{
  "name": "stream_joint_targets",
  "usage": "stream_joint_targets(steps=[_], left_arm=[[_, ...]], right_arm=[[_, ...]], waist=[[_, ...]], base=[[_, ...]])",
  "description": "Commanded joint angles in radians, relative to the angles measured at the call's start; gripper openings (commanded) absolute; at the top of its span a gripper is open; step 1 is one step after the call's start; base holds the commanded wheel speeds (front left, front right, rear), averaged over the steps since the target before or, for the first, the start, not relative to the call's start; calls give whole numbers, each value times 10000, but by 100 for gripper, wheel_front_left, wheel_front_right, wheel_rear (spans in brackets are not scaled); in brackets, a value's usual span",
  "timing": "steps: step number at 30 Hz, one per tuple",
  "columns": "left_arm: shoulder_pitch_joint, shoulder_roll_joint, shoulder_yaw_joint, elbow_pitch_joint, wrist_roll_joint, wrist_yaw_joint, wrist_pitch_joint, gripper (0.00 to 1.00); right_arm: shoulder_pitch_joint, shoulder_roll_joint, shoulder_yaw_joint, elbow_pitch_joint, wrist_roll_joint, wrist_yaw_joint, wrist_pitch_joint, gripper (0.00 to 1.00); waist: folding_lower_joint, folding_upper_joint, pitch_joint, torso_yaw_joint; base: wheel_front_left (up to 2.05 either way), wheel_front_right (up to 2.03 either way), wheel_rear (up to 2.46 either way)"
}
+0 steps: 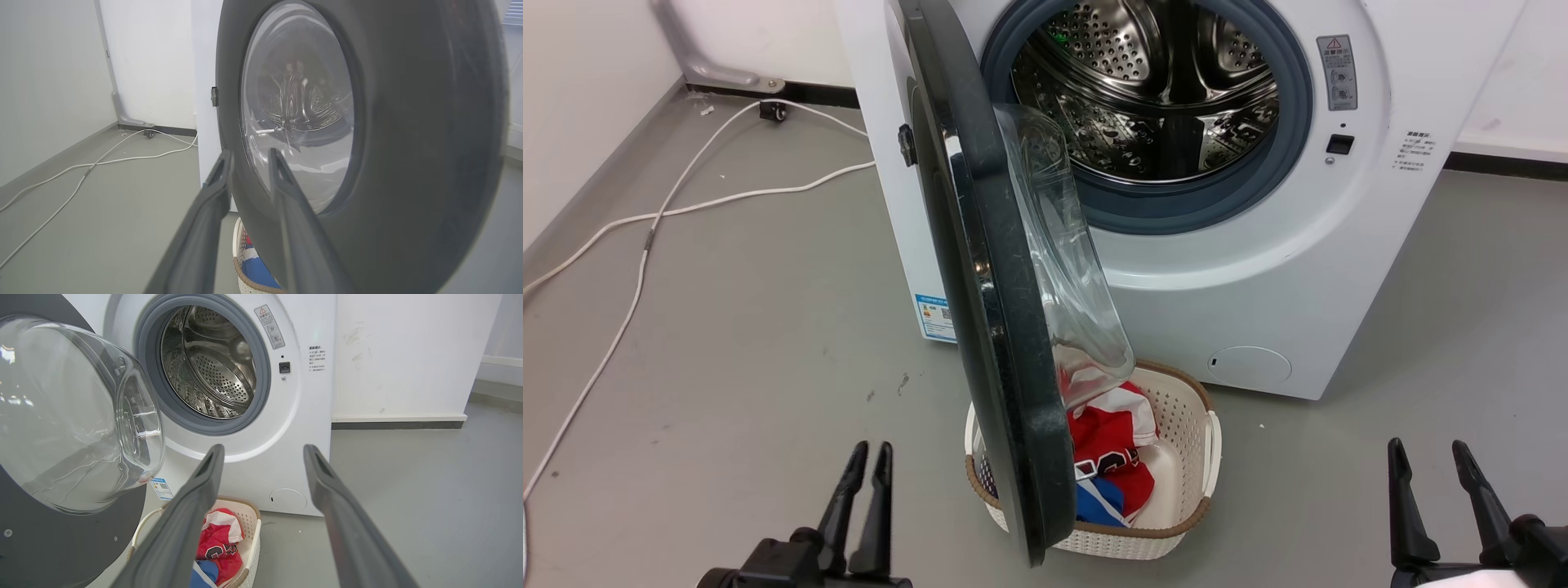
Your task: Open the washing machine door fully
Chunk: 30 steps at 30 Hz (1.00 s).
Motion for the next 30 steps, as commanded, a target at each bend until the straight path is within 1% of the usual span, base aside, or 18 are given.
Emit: stream_joint_targets(steps=[1,5,9,10,11,12,14,19,25,30], left_arm=[[-114,-8,-3,-97,-47,-22,-27,0],[-248,-8,100,-543,-168,76,-27,0],[-628,-6,319,-1533,-415,219,-27,0],[-1106,-9,435,-2327,-551,339,-27,0],[-1271,-9,436,-2549,-531,382,-27,0],[-1826,-8,265,-3049,-403,490,-26,0],[-2183,-9,73,-3280,-366,533,-27,0],[-2636,-8,-626,-3377,-123,444,-26,0],[-2576,-8,-1500,-3219,-176,516,-26,0],[-2205,-2,-2386,-2489,12,260,-26,0]], right_arm=[[-37,33,3,-3,17,-3,-37,100],[-51,34,18,11,0,-3,-37,100],[-93,34,2,42,-8,-3,-37,100],[-148,33,-29,44,-39,-3,-37,100],[-158,33,-35,60,-67,-3,-37,100],[-205,31,-142,122,-155,-3,-37,100],[-255,33,-168,164,-155,-3,-37,100],[-283,31,-56,239,-78,-3,-37,100],[-184,32,-32,416,68,-3,-37,100],[-231,33,54,473,153,-3,-37,100]], waist=[[0,0,6,7],[0,0,32,26],[0,0,64,30],[0,0,95,37],[0,0,96,38],[0,0,97,21],[0,0,89,-18],[0,0,55,-176],[0,0,21,-312],[0,0,8,-364]], base=[[0,0,0],[0,0,0],[0,0,0],[0,0,0],[0,0,0],[0,0,0],[0,0,0],[0,0,0],[0,0,0],[0,0,0]])
